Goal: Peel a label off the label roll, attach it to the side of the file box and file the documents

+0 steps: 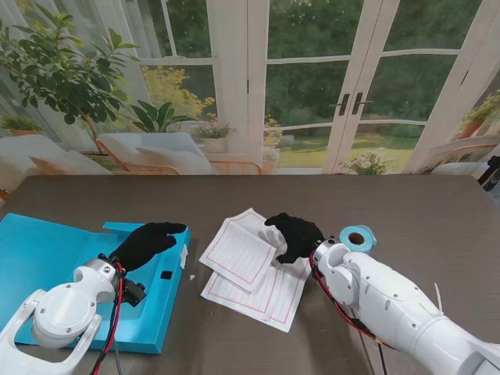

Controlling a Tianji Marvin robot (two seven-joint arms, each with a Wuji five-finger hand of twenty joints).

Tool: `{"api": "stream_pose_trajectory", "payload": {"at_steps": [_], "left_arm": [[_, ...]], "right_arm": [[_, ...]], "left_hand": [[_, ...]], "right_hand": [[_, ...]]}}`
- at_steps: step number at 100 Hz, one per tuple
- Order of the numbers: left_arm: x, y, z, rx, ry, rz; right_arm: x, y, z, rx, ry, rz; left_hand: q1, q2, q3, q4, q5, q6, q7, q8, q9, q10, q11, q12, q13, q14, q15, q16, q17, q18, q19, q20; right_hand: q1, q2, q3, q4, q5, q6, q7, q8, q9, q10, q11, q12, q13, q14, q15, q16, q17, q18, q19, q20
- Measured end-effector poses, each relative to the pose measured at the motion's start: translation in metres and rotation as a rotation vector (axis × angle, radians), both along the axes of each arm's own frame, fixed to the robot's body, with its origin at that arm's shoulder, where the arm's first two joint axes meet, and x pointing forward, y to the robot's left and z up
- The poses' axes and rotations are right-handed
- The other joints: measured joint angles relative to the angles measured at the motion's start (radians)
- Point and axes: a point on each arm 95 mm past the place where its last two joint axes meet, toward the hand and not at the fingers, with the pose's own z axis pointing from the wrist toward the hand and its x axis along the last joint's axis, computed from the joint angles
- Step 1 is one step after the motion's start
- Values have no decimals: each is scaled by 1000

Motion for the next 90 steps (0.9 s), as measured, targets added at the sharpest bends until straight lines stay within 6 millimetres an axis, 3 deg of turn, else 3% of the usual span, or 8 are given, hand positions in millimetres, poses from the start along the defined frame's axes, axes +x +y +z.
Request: {"api": "stream_pose_trajectory", "payload": {"at_steps": [21,35,50,63,80,90], "left_arm": [[-1,0,-1,4,9,1],[-1,-1,-2,13,18,-2],[-3,-1,-2,20,21,-3],[-5,-1,-2,25,27,-1],[-6,-1,-3,27,33,2],[-6,-1,-3,28,35,2]], "right_arm": [[0,7,-6,20,8,-15],[-1,11,-13,24,5,-24],[2,13,-17,46,-7,-47],[5,14,-19,76,-10,-57],[5,15,-23,121,-12,-57],[5,18,-25,136,-15,-46]], "left_hand": [[0,0,0,0,0,0,0,0,0,0,0,0,0,0,0,0,0,0,0,0],[0,0,0,0,0,0,0,0,0,0,0,0,0,0,0,0,0,0,0,0],[0,0,0,0,0,0,0,0,0,0,0,0,0,0,0,0,0,0,0,0],[0,0,0,0,0,0,0,0,0,0,0,0,0,0,0,3,0,0,0,0],[0,22,-3,0,0,0,0,0,0,0,0,0,0,0,0,9,0,0,0,0],[0,22,-3,0,0,0,0,0,0,0,0,0,1,0,0,10,0,0,0,0]], "right_hand": [[-1,114,-42,0,0,10,0,-12,1,2,0,0,1,14,19,0,0,0,0,0],[1,136,-46,0,0,-31,-3,-23,2,2,14,0,23,17,50,12,-13,0,18,29],[12,264,-68,0,0,-103,31,-12,29,2,37,0,32,19,55,13,-24,-5,84,53],[20,423,-69,21,2,-184,78,16,80,2,52,-1,53,22,80,18,-26,3,133,80],[0,493,-44,21,118,-277,79,29,188,-12,40,-11,118,22,96,18,-64,10,211,105],[12,540,-43,21,297,-304,77,56,338,-49,37,-16,192,22,110,18,-83,14,226,105]]}}
